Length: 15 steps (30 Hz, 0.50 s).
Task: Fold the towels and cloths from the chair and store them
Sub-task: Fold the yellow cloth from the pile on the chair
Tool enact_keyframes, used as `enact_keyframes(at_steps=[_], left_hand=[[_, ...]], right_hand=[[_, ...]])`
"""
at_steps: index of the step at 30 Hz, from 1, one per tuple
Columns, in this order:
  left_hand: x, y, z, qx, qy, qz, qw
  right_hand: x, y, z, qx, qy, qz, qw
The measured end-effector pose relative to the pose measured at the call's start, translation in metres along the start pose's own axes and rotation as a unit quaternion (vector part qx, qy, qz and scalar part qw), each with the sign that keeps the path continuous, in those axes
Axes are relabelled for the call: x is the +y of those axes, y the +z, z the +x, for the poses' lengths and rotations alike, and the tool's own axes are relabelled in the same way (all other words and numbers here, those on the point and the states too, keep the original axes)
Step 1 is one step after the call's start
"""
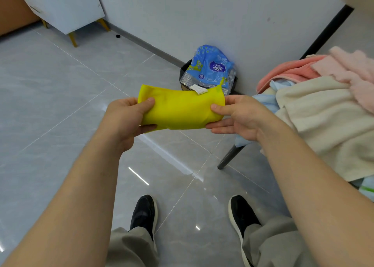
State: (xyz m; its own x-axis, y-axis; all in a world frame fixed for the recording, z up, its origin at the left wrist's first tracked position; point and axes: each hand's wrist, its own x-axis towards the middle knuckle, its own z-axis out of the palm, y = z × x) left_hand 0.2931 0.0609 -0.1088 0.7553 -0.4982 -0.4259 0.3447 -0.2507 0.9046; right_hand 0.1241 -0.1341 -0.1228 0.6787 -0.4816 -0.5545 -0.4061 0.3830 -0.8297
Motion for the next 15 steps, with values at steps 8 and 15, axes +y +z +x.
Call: enact_keyframes(at_steps=[8, 15], left_hand=[[-0.003, 0.001, 0.006, 0.067, 0.047, -0.02, 0.996], [-0.006, 0.001, 0.01, 0.102, 0.077, -0.039, 0.991]], right_hand=[[0.002, 0.013, 0.009, 0.042, -0.111, 0.036, 0.992], [0.007, 0.013, 0.015, 0.112, -0.194, -0.008, 0.974]])
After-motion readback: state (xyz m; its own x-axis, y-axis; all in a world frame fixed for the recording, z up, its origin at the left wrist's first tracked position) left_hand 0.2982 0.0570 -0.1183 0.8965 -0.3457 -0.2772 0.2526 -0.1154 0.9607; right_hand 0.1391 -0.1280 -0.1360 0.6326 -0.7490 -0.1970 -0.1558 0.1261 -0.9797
